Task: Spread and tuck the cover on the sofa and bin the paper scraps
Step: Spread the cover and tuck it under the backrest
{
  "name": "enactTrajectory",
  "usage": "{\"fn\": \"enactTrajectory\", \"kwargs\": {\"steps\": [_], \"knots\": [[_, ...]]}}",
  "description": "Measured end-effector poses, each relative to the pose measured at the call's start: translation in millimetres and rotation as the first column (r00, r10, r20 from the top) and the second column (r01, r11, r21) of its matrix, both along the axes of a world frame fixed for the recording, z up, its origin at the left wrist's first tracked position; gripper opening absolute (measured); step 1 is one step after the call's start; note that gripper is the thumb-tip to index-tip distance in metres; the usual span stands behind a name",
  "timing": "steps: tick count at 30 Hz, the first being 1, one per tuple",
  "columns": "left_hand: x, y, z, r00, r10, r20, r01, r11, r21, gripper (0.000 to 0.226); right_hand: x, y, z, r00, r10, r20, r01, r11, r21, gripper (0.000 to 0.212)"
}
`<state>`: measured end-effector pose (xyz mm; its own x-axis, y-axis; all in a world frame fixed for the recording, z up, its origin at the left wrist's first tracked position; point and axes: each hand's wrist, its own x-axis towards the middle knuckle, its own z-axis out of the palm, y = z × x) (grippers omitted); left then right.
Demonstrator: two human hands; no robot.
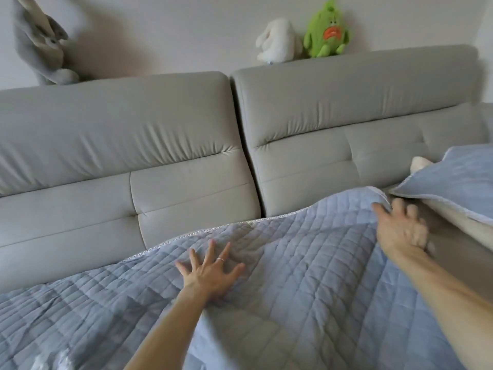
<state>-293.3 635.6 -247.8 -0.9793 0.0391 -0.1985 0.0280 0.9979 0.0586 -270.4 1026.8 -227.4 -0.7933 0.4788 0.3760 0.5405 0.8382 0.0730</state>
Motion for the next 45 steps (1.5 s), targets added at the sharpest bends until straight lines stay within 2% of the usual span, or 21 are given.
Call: {"fn": "enactTrajectory", "kwargs": {"steps": [2, 5, 7, 10, 12, 15, 18, 22, 24, 26, 27, 28, 30, 31, 32, 34, 36, 39, 40, 42, 45], "knots": [[6.7, 18.0, -17.9, 0.996, -0.013, 0.093, 0.018, 0.998, -0.052, 0.089, 11.9, 13.0, -25.4, 0.985, -0.089, 0.149, 0.088, 0.996, 0.014, 0.044], [8.0, 38.7, -32.5, 0.999, -0.03, 0.04, 0.034, 0.994, -0.105, 0.095, 15.6, 2.3, -45.3, 0.973, -0.103, 0.205, 0.145, 0.969, -0.201, 0.049], [0.9, 53.7, -36.1, 0.999, -0.03, -0.028, 0.028, 0.997, -0.078, 0.083, 11.6, -19.2, -45.6, 0.987, -0.035, 0.156, 0.086, 0.94, -0.331, 0.062], [-11.7, 68.0, -38.3, 0.996, -0.033, -0.078, 0.029, 0.998, -0.058, 0.057, 9.4, -53.9, -54.9, 0.965, 0.084, 0.247, 0.062, 0.847, -0.528, 0.094], [-14.0, 73.3, -39.0, 0.991, -0.054, -0.123, 0.047, 0.997, -0.057, 0.05, 12.7, -62.3, -73.4, 0.95, 0.124, 0.286, 0.021, 0.89, -0.455, 0.093], [-20.4, 75.8, -29.6, 0.983, -0.087, -0.161, 0.082, 0.996, -0.036, 0.053, 6.3, -44.6, -82.1, 0.954, 0.189, 0.234, -0.082, 0.912, -0.403, 0.078], [-28.9, 79.4, -23.6, 0.985, -0.092, -0.144, 0.09, 0.996, -0.018, 0.054, -11.1, -11.3, -79.4, 0.947, 0.255, 0.198, -0.162, 0.906, -0.392, 0.07], [-16.6, 97.0, -47.2, 0.998, -0.055, -0.037, 0.052, 0.995, -0.084, 0.069, -33.7, 3.2, -82.1, 0.916, 0.34, 0.213, -0.234, 0.884, -0.406, 0.069], [-8.8, 98.6, -57.6, 0.997, -0.008, -0.071, 0.004, 0.999, -0.048, 0.073, -43.6, -10.0, -77.4, 0.9, 0.414, 0.136, -0.275, 0.782, -0.559, 0.07], [-2.7, 101.9, -50.9, 0.996, -0.025, -0.087, 0.024, 1.0, -0.019, 0.075, -34.3, -15.1, -59.4, 0.904, 0.403, -0.142, -0.339, 0.473, -0.813, 0.063], [1.9, 104.6, -44.2, 0.995, -0.058, -0.076, 0.057, 0.998, -0.019, 0.075, -18.0, -15.6, -50.5, 0.894, 0.345, -0.284, -0.407, 0.362, -0.839, 0.057], [7.9, 110.0, -37.2, 0.993, -0.105, -0.058, 0.104, 0.994, -0.023, 0.074, 4.7, -14.8, -42.2, 0.87, 0.285, -0.402, -0.487, 0.375, -0.789, 0.05], [19.0, 131.3, -23.0, 0.973, -0.222, -0.06, 0.222, 0.975, -0.01, 0.074, 58.8, 0.6, -41.2, 0.818, 0.093, -0.567, -0.508, 0.578, -0.638, 0.042], [22.8, 142.5, -17.0, 0.963, -0.26, -0.069, 0.262, 0.965, 0.012, 0.072, 83.2, 10.2, -45.3, 0.785, -0.016, -0.619, -0.466, 0.642, -0.608, 0.041], [26.6, 154.6, -13.5, 0.955, -0.289, -0.072, 0.293, 0.955, 0.04, 0.07, 106.9, 20.9, -49.7, 0.764, -0.133, -0.631, -0.413, 0.651, -0.637, 0.041], [36.7, 169.2, -15.4, 0.941, -0.335, -0.044, 0.337, 0.939, 0.065, 0.064, 142.1, 33.5, -64.7, 0.777, -0.326, -0.539, -0.317, 0.537, -0.782, 0.033], [49.5, 173.0, -29.9, 0.933, -0.36, -0.009, 0.361, 0.932, 0.042, 0.059, 164.3, 35.5, -74.8, 0.844, -0.288, -0.452, -0.262, 0.513, -0.817, 0.029], [60.2, 179.7, -50.0, 0.926, -0.377, -0.009, 0.377, 0.926, 0.021, 0.056, 176.5, 44.1, -63.6, 0.974, 0.006, -0.227, -0.188, 0.583, -0.791, 0.021], [60.6, 185.5, -53.4, 0.925, -0.379, -0.024, 0.38, 0.924, 0.035, 0.056, 177.3, 47.3, -54.4, 0.981, 0.094, -0.17, -0.193, 0.572, -0.797, 0.031], [60.5, 195.6, -57.2, 0.923, -0.384, -0.022, 0.385, 0.922, 0.042, 0.056, 179.7, 43.5, -46.3, 0.965, 0.189, -0.183, -0.25, 0.44, -0.863, 0.038], [73.6, 205.1, -67.2, 0.908, -0.416, 0.051, 0.415, 0.91, 0.022, 0.058, 204.8, 21.4, -58.3, 0.932, 0.118, -0.343, -0.352, 0.068, -0.934, 0.029]]}}
